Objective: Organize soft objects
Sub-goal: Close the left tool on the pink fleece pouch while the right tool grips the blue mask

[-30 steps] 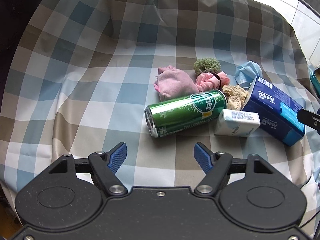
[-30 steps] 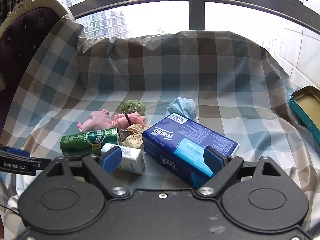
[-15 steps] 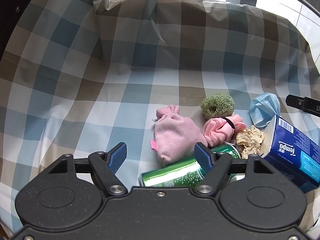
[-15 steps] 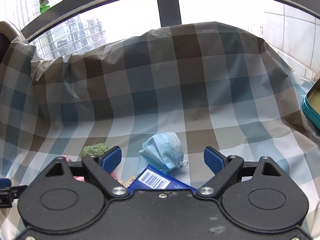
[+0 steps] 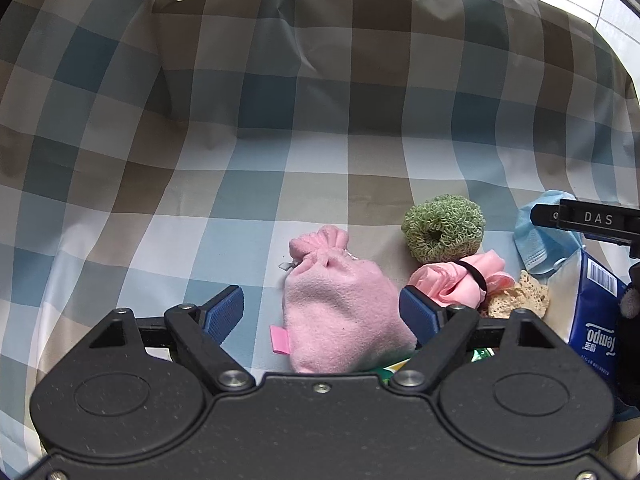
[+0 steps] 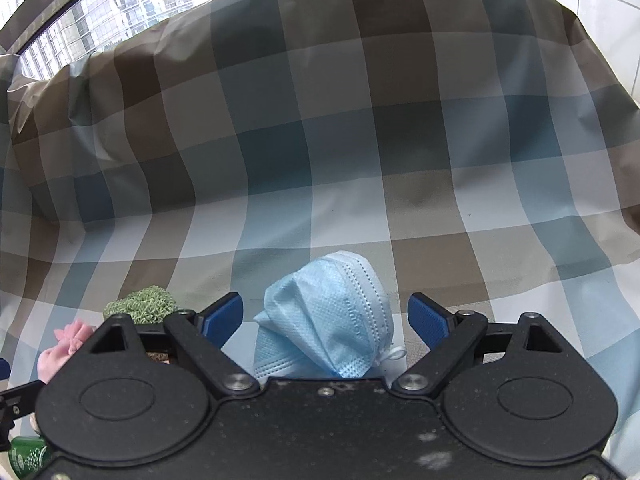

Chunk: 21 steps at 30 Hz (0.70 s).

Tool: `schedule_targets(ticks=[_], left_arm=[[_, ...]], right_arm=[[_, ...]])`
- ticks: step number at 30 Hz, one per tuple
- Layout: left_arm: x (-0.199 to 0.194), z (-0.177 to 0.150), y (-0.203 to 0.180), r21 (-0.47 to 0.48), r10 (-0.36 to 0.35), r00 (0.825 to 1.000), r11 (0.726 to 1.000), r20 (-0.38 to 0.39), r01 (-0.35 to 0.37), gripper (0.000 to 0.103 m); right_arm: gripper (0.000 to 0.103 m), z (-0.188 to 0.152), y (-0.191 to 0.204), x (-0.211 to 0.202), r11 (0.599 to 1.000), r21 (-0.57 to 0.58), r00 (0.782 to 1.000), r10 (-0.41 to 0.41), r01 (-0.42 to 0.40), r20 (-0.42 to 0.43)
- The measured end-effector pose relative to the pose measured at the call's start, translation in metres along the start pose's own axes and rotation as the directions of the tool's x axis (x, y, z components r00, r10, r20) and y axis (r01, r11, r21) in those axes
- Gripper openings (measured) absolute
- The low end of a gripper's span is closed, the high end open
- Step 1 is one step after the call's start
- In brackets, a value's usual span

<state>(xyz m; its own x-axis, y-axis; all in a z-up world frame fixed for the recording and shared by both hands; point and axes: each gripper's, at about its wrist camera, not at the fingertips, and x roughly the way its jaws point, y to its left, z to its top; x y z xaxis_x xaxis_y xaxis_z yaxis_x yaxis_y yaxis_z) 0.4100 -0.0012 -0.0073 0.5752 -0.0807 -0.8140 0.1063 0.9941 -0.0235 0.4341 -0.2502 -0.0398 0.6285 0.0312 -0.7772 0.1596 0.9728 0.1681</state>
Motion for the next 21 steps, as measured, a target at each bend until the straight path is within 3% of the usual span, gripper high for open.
schedule_targets(ticks=[6,8,9,14,18,21], left_arm=[[0.012,0.000,-0.003,-0.007,0.004,1.000,1.000,-0.019,-0.004,0.082],[0.014,0.000,-0.005,-0.002,0.006,1.000,1.000,-0.020,-0.006,0.082],[0.016,0.000,-0.006,0.000,0.006,1.000,1.000,-0.023,-0.006,0.082],[0.026,0.000,-0.011,-0.008,0.003,0.999,1.000,-0.044,-0.003,0.082],[0.033,0.000,-0.012,-0.021,-0.004,0.998,1.000,-0.056,0.002,0.081],[0.034,0.000,-0.010,-0.040,-0.030,0.998,0.999,-0.053,0.028,0.069]], right_arm=[[0.080,-0.005,-0.004,0.007,1.000,0.012,0.999,0.029,-0.029,-0.016],[0.069,-0.005,-0.004,0.011,0.999,0.004,0.999,0.035,-0.035,-0.038],[0.068,-0.006,-0.001,0.013,1.000,-0.005,0.999,0.020,-0.020,-0.045],[0.047,-0.012,0.011,0.012,0.996,-0.084,0.999,-0.029,0.028,-0.016],[0.037,-0.015,0.013,0.009,0.995,-0.093,0.999,-0.045,0.046,0.007],[0.033,-0.018,0.013,0.006,0.995,-0.094,0.999,-0.043,0.045,0.030]])
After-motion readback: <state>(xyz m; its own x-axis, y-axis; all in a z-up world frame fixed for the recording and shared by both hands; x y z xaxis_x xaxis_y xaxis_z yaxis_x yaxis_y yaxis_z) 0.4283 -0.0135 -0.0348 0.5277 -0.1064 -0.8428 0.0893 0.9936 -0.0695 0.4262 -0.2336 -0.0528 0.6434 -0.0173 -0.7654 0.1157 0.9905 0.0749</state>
